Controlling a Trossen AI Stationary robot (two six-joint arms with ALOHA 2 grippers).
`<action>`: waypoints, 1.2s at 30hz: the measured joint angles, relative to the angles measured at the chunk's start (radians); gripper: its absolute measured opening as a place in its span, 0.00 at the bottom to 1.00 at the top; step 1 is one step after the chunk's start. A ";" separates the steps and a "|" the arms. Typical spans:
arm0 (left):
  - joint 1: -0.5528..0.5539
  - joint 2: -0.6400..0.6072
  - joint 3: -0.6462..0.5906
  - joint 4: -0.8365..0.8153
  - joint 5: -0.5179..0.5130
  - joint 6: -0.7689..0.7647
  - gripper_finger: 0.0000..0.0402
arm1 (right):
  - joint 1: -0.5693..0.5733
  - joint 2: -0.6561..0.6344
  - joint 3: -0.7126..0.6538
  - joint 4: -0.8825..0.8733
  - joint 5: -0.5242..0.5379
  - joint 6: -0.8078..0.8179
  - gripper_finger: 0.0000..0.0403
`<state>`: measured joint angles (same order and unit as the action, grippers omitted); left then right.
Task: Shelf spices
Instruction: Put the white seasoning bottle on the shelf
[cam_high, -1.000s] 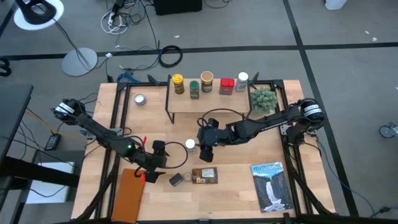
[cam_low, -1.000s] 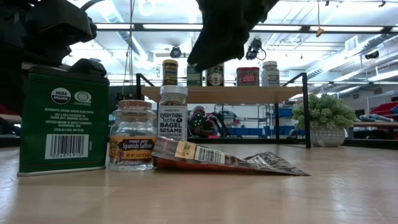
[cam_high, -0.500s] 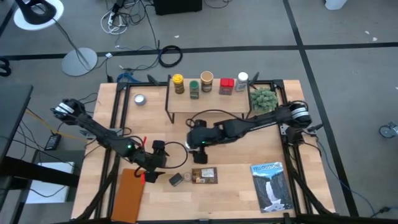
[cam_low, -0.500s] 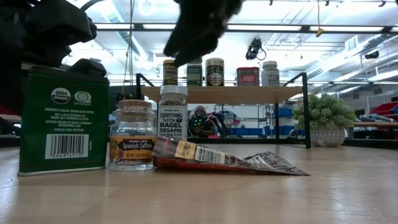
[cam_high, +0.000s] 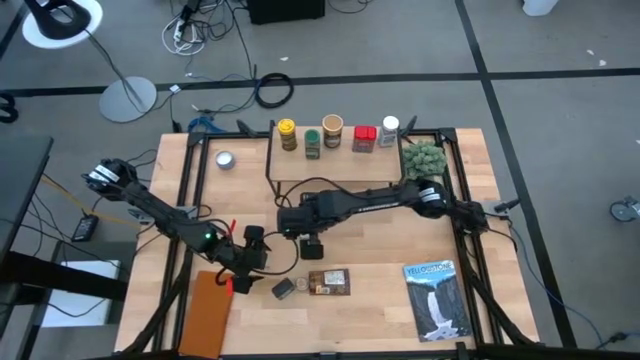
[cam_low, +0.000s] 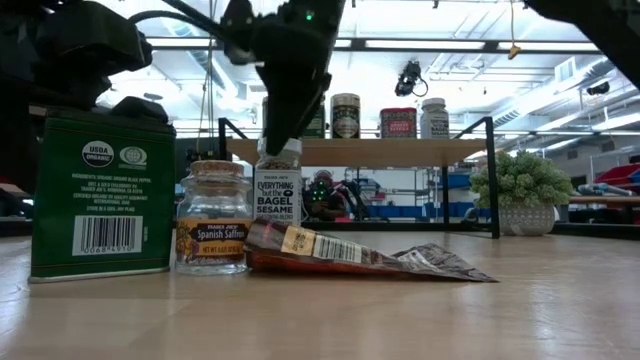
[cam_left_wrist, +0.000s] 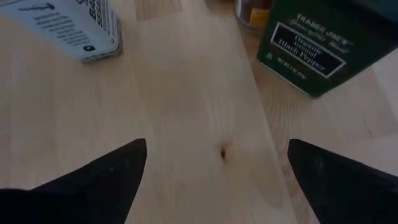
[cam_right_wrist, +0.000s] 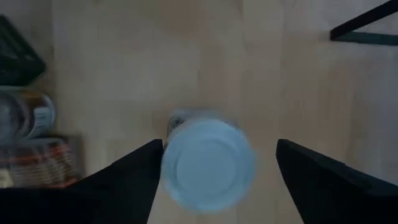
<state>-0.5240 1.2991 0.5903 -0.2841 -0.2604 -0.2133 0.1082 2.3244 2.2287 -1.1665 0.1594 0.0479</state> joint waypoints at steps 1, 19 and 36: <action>0.000 0.000 0.000 0.002 0.000 0.000 0.99 | -0.004 0.007 0.008 -0.002 -0.006 0.000 0.77; 0.000 0.000 0.000 0.002 -0.001 0.000 0.99 | -0.037 0.032 0.014 -0.014 -0.083 0.011 0.58; 0.000 0.000 0.000 0.003 -0.003 0.000 0.99 | -0.036 -0.025 0.013 -0.169 -0.129 0.039 0.50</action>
<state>-0.5240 1.2991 0.5903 -0.2815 -0.2632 -0.2134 0.0727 2.2996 2.2419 -1.3354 0.0301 0.0867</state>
